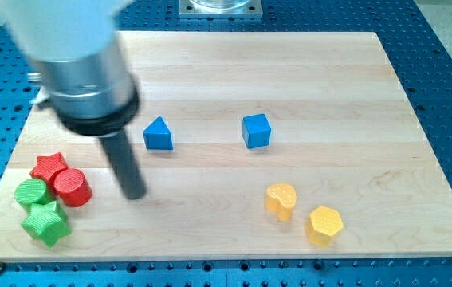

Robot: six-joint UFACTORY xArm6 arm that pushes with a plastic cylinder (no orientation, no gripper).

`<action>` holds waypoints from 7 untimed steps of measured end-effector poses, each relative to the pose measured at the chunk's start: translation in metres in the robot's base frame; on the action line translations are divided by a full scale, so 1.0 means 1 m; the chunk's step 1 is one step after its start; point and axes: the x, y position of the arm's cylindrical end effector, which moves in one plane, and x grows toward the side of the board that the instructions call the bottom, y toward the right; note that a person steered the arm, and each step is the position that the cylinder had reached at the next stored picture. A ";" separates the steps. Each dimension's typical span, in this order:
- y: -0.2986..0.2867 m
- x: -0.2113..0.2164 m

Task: Move the blue blocks to the left center of the board

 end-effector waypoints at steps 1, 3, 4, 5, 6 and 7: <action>0.024 -0.019; 0.033 -0.055; 0.033 -0.078; -0.031 -0.092; -0.068 -0.092; -0.101 -0.103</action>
